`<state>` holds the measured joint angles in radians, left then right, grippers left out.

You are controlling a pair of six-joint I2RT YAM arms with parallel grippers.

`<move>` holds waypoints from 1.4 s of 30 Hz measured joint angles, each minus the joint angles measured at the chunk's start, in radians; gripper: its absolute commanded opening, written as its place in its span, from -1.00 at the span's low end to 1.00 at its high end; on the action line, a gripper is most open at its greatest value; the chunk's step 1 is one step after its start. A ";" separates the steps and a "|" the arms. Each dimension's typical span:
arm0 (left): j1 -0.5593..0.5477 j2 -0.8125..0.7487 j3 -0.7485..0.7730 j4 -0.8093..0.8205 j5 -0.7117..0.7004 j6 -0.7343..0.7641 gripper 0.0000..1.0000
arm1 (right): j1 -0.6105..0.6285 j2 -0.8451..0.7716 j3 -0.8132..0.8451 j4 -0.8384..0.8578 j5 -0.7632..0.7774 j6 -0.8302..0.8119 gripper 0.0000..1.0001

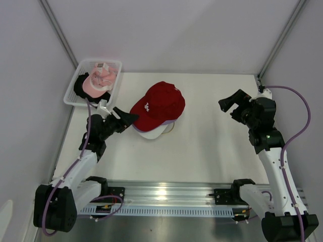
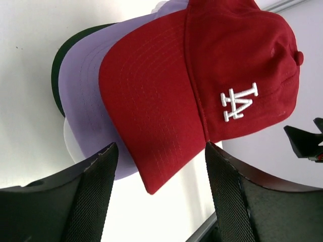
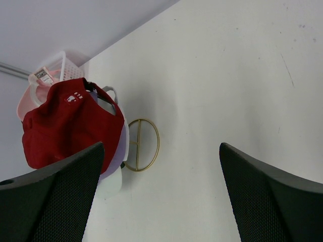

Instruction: Stack the hats

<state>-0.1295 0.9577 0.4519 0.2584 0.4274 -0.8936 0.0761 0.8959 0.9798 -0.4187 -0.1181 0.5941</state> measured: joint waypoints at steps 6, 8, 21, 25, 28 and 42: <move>0.000 0.077 -0.002 0.099 0.000 -0.056 -0.33 | 0.000 0.000 0.000 0.000 0.000 0.000 0.99; 0.000 0.107 -0.002 0.133 0.000 -0.082 -0.68 | 0.000 0.000 0.000 0.000 0.000 0.000 0.99; -0.034 0.108 0.027 0.060 -0.074 -0.183 -0.99 | 0.000 0.000 -0.005 0.001 0.000 0.001 0.99; -0.034 0.175 0.096 -0.014 -0.076 -0.206 -0.99 | 0.000 0.001 -0.017 0.001 0.000 0.005 0.99; -0.034 0.208 0.111 -0.035 -0.080 -0.224 -0.99 | 0.000 0.001 -0.017 0.000 0.001 0.005 0.99; -0.011 0.094 0.138 -0.360 -0.140 -0.080 0.99 | 0.000 0.001 -0.017 -0.002 0.004 0.005 0.99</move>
<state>-0.1402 1.0515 0.5900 -0.1013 0.2871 -0.9737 0.0761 0.8970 0.9627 -0.4206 -0.1143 0.5987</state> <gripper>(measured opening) 0.985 0.993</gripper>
